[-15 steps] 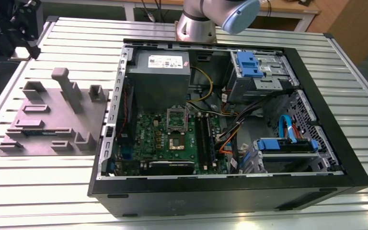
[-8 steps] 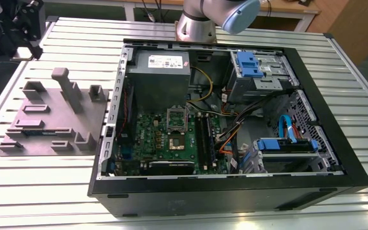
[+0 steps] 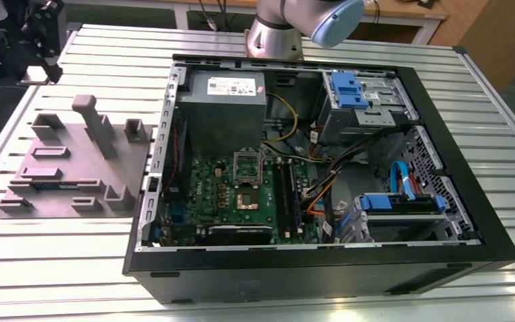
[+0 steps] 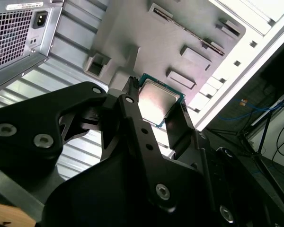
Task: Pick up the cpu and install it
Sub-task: 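Pick up the cpu and move it towards the insertion slot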
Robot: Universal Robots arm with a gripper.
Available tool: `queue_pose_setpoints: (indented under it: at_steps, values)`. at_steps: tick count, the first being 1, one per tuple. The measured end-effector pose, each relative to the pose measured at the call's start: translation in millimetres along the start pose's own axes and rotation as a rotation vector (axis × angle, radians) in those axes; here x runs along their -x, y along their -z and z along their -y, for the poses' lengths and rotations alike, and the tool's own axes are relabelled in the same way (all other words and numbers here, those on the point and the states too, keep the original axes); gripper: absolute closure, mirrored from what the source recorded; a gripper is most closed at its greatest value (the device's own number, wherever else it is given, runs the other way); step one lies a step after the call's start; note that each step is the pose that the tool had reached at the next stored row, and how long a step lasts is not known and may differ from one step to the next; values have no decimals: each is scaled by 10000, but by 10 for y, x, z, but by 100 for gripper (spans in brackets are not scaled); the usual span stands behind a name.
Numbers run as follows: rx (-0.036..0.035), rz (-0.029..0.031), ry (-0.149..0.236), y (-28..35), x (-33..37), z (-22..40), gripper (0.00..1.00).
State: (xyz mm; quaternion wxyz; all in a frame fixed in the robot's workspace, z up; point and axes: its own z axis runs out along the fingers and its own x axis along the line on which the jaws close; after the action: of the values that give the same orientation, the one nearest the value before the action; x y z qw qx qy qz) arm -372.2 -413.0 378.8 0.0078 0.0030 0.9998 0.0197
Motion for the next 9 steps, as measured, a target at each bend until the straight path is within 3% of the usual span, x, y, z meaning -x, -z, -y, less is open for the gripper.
queue_pose_setpoints:
  at_steps: [9]
  values:
    - [0, 0, -1, -2, 112, -1, 53]
